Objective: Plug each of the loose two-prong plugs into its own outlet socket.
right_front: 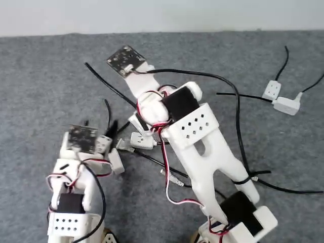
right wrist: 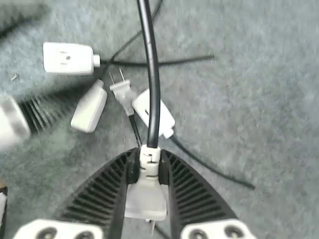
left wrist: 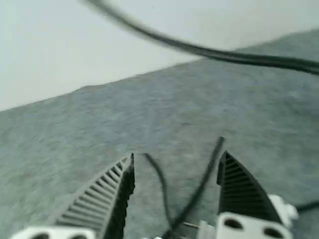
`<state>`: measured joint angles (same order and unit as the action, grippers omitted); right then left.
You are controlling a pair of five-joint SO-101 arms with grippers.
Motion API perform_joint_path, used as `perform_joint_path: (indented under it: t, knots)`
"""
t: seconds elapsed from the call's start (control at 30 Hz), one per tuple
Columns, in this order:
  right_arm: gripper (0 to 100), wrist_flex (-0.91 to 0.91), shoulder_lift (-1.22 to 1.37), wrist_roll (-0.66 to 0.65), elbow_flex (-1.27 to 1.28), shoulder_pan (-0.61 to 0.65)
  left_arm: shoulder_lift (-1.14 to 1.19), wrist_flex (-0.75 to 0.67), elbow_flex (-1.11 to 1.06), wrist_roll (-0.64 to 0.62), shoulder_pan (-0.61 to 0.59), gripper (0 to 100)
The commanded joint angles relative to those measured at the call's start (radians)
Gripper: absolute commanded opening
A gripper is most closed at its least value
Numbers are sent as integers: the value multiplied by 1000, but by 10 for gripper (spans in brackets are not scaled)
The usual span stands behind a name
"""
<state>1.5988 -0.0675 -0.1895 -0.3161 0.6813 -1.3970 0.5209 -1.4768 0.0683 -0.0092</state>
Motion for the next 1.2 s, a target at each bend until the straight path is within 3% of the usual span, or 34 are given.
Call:
perform_joint_path:
  t: [0.0, 0.33, 0.53, 0.77, 0.97, 1.17]
  knots:
    - [9, -76, -50, -46, -55, 33, -9, 147, 157, 3, 69, 261]
    - [9, -107, -51, -51, -118, -15, -18, 338, 295, -5, 210, 261]
    - [9, -108, -51, -44, -146, -31, -199, 387, 325, -5, 278, 261]
    - [9, -93, -51, -44, -149, -4, -327, 374, 283, -2, 298, 261]
    - [9, -64, -110, -9, -150, 65, -336, 242, 246, 34, 293, 261]
    - [9, 1, -182, -2, -150, 67, -338, 224, 191, 37, 258, 261]
